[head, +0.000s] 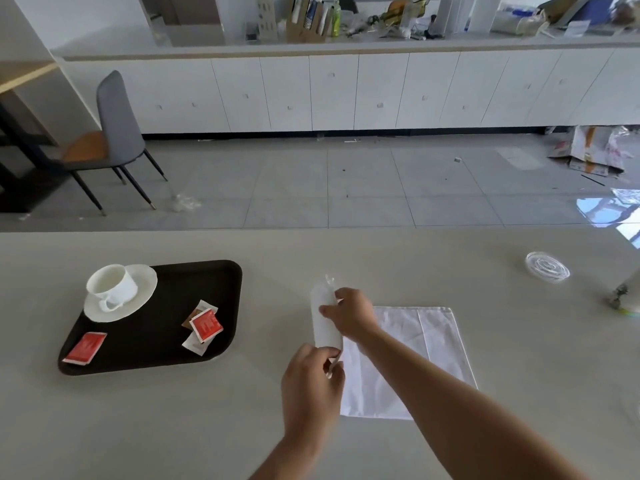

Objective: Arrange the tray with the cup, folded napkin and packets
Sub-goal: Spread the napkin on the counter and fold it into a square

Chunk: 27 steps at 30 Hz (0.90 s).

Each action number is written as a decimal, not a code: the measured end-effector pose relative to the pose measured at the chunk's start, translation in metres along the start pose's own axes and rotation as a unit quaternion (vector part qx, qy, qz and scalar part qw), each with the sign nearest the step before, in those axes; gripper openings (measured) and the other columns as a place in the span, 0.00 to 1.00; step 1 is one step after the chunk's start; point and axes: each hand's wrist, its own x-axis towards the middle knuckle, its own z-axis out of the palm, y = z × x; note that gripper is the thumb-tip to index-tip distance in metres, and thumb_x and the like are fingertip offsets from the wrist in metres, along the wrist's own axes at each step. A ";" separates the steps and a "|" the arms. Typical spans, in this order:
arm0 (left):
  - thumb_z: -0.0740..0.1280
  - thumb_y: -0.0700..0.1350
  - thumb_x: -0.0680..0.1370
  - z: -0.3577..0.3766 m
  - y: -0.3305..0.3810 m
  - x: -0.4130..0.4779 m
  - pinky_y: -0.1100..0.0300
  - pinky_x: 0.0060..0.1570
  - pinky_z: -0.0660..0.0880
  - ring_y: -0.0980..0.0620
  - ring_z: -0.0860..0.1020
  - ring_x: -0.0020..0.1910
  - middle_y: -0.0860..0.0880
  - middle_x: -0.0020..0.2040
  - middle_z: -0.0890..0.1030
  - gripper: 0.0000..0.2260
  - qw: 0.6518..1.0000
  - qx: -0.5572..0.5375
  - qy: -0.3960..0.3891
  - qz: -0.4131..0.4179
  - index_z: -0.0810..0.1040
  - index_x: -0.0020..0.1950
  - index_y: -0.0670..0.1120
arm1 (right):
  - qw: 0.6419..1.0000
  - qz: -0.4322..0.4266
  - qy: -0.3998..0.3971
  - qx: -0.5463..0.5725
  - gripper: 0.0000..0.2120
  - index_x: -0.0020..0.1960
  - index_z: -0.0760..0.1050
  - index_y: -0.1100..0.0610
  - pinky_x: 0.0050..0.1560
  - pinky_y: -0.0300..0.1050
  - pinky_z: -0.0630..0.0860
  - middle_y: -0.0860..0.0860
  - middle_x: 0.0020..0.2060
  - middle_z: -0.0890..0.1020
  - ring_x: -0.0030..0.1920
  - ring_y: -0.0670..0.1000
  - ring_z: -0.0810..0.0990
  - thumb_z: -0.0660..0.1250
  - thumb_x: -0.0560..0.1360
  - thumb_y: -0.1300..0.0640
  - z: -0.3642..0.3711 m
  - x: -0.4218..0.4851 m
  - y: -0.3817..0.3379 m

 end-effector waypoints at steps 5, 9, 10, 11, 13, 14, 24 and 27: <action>0.72 0.39 0.69 0.013 0.015 -0.009 0.62 0.38 0.75 0.59 0.76 0.35 0.55 0.37 0.76 0.09 0.998 -0.029 -0.038 0.033 0.83 0.45 0.52 | 0.999 -0.004 0.051 0.008 0.09 0.40 0.77 0.63 0.32 0.44 0.65 0.52 0.30 0.76 0.32 0.53 0.72 0.69 0.71 0.56 -0.030 0.003 0.017; 0.71 0.38 0.70 0.032 0.034 -0.019 0.59 0.40 0.76 0.56 0.77 0.38 0.54 0.39 0.77 0.09 0.993 -0.039 -0.078 0.079 0.83 0.46 0.51 | 0.997 -0.008 0.069 0.014 0.14 0.32 0.71 0.60 0.31 0.44 0.60 0.49 0.25 0.68 0.28 0.50 0.65 0.68 0.73 0.56 -0.063 -0.003 0.042; 0.70 0.39 0.71 0.037 0.039 -0.022 0.59 0.40 0.76 0.56 0.77 0.39 0.54 0.39 0.77 0.09 0.991 -0.040 -0.087 0.091 0.83 0.46 0.51 | 0.997 -0.008 0.072 0.021 0.15 0.31 0.70 0.59 0.32 0.45 0.59 0.49 0.25 0.67 0.28 0.50 0.64 0.68 0.73 0.57 -0.071 -0.005 0.049; 0.69 0.39 0.71 0.043 0.045 -0.025 0.59 0.40 0.76 0.55 0.77 0.39 0.53 0.40 0.77 0.08 0.989 -0.043 -0.095 0.102 0.83 0.46 0.50 | 0.997 -0.007 0.076 0.026 0.15 0.31 0.70 0.59 0.32 0.45 0.59 0.49 0.25 0.67 0.28 0.50 0.64 0.68 0.73 0.57 -0.079 -0.006 0.057; 0.68 0.39 0.72 0.055 0.056 -0.030 0.58 0.41 0.76 0.54 0.77 0.41 0.53 0.40 0.77 0.09 0.985 -0.048 -0.112 0.121 0.83 0.47 0.50 | 0.995 0.001 0.087 0.039 0.14 0.33 0.71 0.62 0.33 0.45 0.58 0.50 0.26 0.67 0.29 0.50 0.63 0.69 0.74 0.57 -0.095 -0.009 0.072; 0.67 0.39 0.72 0.061 0.062 -0.032 0.58 0.42 0.76 0.54 0.78 0.42 0.52 0.41 0.77 0.09 0.983 -0.050 -0.119 0.128 0.83 0.48 0.50 | 0.995 0.006 0.092 0.043 0.14 0.34 0.71 0.63 0.33 0.45 0.59 0.50 0.27 0.67 0.29 0.50 0.64 0.69 0.74 0.57 -0.103 -0.010 0.079; 0.64 0.37 0.73 0.125 0.096 -0.049 0.58 0.41 0.75 0.50 0.76 0.41 0.48 0.41 0.77 0.11 0.967 -0.022 -0.170 0.190 0.83 0.49 0.48 | 0.991 0.061 0.110 0.053 0.06 0.39 0.81 0.55 0.35 0.42 0.70 0.48 0.31 0.81 0.31 0.49 0.76 0.70 0.75 0.58 -0.155 -0.009 0.143; 0.64 0.36 0.71 0.138 0.098 -0.053 0.58 0.37 0.73 0.49 0.75 0.39 0.48 0.39 0.77 0.11 0.963 -0.003 -0.184 0.194 0.82 0.46 0.48 | 0.991 0.073 0.107 0.043 0.06 0.40 0.79 0.58 0.36 0.44 0.67 0.50 0.31 0.77 0.32 0.51 0.72 0.69 0.75 0.58 -0.160 -0.007 0.157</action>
